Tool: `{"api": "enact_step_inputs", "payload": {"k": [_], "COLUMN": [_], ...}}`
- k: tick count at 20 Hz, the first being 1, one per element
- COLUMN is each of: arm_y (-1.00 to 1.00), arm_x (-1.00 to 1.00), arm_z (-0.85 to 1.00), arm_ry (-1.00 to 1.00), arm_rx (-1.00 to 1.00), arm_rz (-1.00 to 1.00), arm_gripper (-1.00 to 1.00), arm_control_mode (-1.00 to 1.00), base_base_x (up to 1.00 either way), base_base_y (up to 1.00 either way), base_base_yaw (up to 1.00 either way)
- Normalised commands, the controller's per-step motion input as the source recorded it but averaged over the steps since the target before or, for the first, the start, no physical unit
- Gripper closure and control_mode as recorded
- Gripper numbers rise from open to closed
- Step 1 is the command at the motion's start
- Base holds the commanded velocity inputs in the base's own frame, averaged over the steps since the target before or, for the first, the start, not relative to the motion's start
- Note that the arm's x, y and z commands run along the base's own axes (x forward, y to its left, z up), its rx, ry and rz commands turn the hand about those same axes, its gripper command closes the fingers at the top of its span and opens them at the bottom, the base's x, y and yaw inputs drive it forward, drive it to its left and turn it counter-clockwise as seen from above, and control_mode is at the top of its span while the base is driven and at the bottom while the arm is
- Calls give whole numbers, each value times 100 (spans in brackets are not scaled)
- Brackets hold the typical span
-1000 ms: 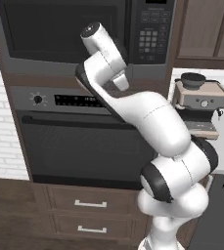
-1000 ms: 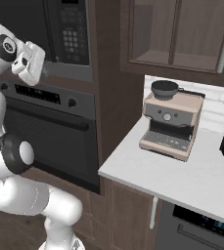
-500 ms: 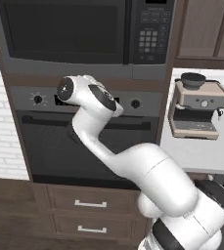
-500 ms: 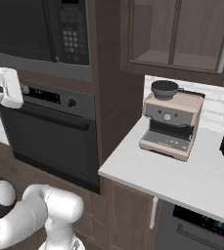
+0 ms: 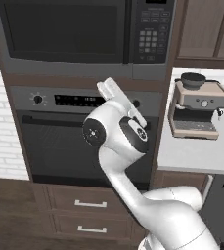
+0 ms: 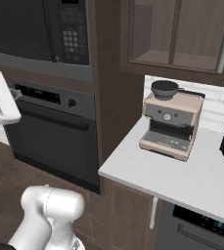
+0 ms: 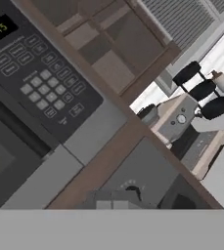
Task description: Open the microwave, place the bowl with waffle inside the microwave, then close the microwave door and turn it on.
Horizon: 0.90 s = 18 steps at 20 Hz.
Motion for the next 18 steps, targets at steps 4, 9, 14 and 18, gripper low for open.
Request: {"api": "enact_step_inputs", "payload": {"k": [4, 9, 14, 18], "arm_y": [-63, -58, -10, -2], "arm_x": [-51, -36, -9, 0], "arm_z": [76, 70, 42, 5], "arm_ry": [-10, -6, -2, 0], "arm_rx": [22, 27, 15, 6], "arm_rz": [0, 0, 2, 10], "arm_gripper": [100, 100, 100, 100], "arm_control_mode": [-100, -100, -100, -100], "base_base_x": [0, 0, 0, 0], "base_base_y": [0, 0, 0, 0], "base_base_yaw": [0, 0, 0, 0]}}
